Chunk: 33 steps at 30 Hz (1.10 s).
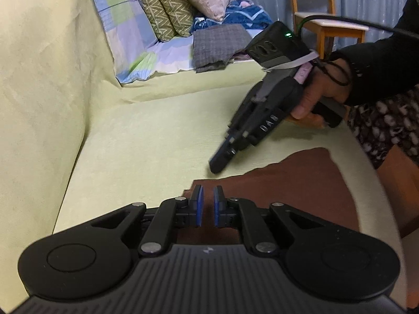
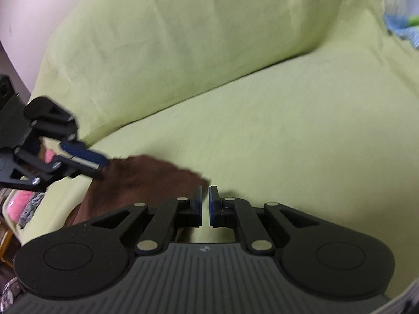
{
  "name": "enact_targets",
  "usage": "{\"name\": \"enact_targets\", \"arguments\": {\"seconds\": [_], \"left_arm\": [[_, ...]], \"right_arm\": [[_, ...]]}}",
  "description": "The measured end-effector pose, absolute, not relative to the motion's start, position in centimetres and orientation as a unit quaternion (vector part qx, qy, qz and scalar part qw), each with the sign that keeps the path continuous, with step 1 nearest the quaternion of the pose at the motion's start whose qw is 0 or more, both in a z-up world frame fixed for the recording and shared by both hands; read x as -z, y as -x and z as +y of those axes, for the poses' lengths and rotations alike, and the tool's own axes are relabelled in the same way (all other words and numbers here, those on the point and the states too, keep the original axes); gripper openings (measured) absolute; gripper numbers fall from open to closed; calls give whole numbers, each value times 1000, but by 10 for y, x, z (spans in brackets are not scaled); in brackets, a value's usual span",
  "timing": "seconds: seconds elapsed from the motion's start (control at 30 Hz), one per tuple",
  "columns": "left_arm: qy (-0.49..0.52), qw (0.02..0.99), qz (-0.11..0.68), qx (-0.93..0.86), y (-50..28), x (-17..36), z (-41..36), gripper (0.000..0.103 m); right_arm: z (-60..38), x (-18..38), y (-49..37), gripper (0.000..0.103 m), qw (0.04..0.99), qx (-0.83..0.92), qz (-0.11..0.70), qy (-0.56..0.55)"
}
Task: Fold clothes
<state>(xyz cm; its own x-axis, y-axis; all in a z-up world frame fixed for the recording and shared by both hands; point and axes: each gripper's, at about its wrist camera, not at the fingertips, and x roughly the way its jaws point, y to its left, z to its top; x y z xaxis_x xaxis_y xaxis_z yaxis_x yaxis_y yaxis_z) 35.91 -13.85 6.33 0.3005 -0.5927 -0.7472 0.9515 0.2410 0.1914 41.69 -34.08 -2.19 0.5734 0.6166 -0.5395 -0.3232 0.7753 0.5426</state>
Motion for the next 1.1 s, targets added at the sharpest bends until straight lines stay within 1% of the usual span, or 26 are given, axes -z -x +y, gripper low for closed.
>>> {"name": "enact_targets", "arguments": {"seconds": [0.03,0.1,0.17,0.23,0.43,0.47,0.53,0.57,0.63,0.67,0.8,0.93,1.0,1.1], "left_arm": [[-327,740,277,518,-362,-59,-142,13],[-329,742,286,510,-366,-55,-144,25],[-335,741,287,506,-366,-54,-142,34],[-339,742,292,498,-367,-53,-135,35],[-331,746,320,482,-373,-47,-120,36],[-331,745,320,482,-373,-47,-119,36],[-340,742,314,485,-368,-47,-119,25],[-343,741,312,485,-367,-48,-119,12],[-355,739,305,484,-362,-49,-118,9],[-356,740,304,483,-361,-49,-118,5],[-353,746,301,478,-358,-51,-115,0],[-351,764,281,463,-351,-57,-109,0],[-343,769,284,459,-350,-58,-106,0],[-342,765,304,453,-351,-49,-103,0]], "right_arm": [[-338,25,-419,5,860,-281,376,-201],[-334,25,-417,7,861,-282,374,-200],[-337,21,-413,10,864,-280,368,-199],[-346,18,-411,15,866,-276,363,-206],[-347,11,-402,18,864,-277,366,-207],[-347,9,-401,19,864,-279,364,-208],[-345,6,-403,20,864,-282,361,-209],[-344,5,-402,20,864,-281,361,-209],[-345,5,-403,21,864,-280,363,-207],[-346,6,-403,22,864,-279,364,-208],[-344,2,-404,23,865,-282,359,-208],[-343,1,-403,24,867,-285,352,-208],[-345,1,-403,24,868,-284,349,-209],[-345,3,-404,28,866,-283,352,-214]]}}
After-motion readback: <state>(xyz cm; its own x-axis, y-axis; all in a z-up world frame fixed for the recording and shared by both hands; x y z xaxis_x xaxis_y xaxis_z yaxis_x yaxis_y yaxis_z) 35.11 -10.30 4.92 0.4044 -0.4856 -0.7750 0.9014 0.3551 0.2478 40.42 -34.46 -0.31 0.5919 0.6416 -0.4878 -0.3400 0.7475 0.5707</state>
